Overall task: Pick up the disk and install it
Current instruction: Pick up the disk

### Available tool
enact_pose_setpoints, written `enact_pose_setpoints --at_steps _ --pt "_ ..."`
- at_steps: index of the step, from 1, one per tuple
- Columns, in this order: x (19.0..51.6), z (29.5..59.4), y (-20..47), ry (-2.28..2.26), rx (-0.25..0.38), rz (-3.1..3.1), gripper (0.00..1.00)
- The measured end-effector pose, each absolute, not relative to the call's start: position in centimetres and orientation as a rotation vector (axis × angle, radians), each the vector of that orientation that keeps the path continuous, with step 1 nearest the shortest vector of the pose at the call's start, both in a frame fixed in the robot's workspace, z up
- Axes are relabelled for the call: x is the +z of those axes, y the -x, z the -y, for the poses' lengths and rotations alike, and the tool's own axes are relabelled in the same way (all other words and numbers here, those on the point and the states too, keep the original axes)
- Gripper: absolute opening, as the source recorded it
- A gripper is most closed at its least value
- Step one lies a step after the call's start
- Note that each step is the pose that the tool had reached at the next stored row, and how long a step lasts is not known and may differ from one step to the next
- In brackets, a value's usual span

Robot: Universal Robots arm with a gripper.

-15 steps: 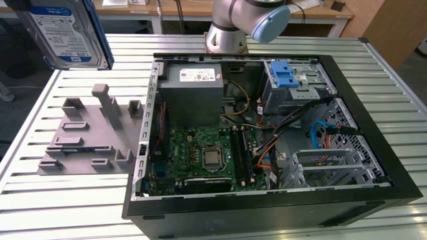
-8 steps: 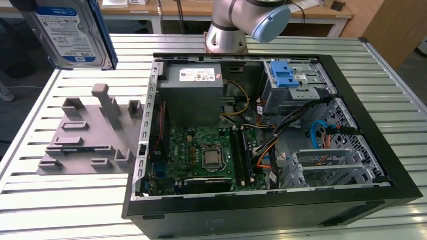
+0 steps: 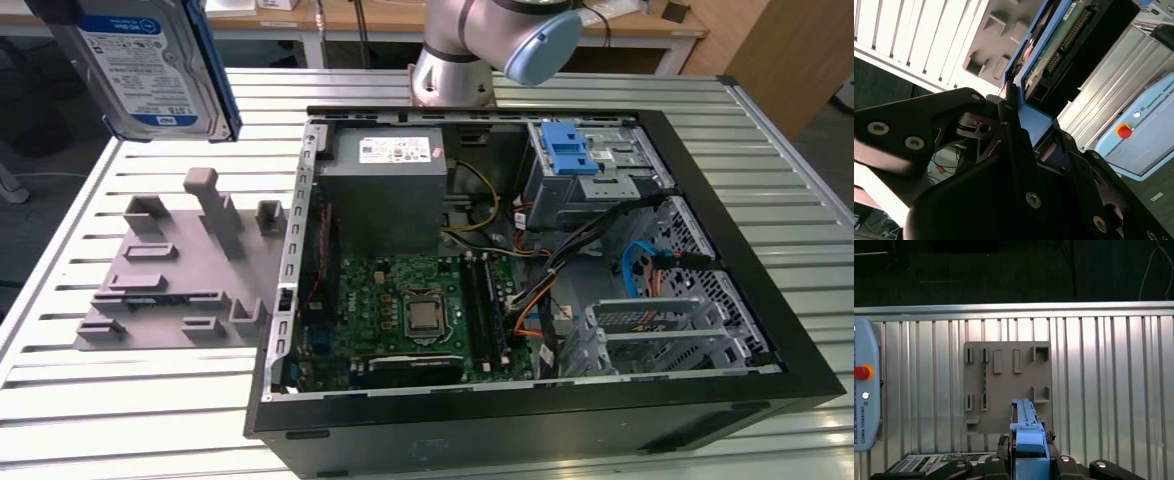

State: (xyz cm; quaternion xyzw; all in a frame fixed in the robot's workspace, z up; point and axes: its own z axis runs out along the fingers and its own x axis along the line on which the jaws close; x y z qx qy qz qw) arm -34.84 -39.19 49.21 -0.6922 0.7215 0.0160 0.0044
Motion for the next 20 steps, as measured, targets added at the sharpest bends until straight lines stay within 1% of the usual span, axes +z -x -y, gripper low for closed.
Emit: enact_pose_setpoints --at_steps 12,20 --pt "49.2 41.1 34.6 2.168 0.05 -2.26 0.36" --pt "49.1 41.9 33.2 2.169 0.05 -2.26 0.36"
